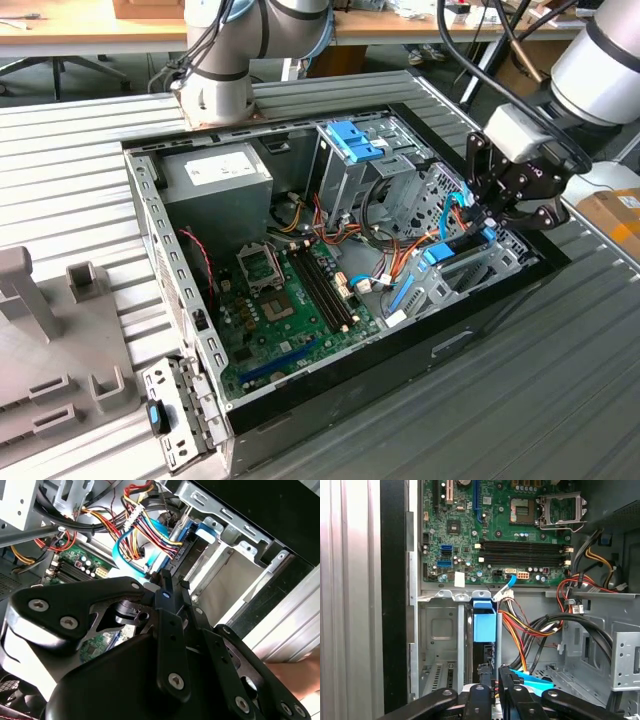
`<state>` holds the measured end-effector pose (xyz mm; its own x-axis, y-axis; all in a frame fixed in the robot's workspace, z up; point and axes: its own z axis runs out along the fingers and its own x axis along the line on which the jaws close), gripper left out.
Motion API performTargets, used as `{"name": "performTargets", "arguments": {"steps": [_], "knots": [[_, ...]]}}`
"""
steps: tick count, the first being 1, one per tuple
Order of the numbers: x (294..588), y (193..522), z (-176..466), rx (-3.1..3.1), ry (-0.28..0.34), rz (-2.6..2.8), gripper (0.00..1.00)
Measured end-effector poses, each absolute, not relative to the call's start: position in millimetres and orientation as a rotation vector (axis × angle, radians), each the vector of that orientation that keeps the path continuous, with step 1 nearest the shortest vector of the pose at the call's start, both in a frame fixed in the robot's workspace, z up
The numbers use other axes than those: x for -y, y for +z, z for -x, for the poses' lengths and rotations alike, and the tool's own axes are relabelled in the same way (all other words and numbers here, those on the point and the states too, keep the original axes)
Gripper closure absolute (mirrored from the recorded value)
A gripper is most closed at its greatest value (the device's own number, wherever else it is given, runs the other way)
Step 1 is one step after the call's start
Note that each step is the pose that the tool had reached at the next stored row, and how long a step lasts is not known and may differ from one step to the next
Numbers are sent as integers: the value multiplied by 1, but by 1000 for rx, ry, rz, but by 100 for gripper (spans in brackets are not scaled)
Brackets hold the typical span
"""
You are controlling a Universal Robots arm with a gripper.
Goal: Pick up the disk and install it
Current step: 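Insert the first disk wire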
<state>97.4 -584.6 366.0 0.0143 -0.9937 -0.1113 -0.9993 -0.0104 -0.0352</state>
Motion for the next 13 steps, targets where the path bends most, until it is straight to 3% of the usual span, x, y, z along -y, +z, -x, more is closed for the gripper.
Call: {"name": "performTargets", "arguments": {"steps": [13], "knots": [[580, 382, -97, -2132, 88, 2159, 79]]}}
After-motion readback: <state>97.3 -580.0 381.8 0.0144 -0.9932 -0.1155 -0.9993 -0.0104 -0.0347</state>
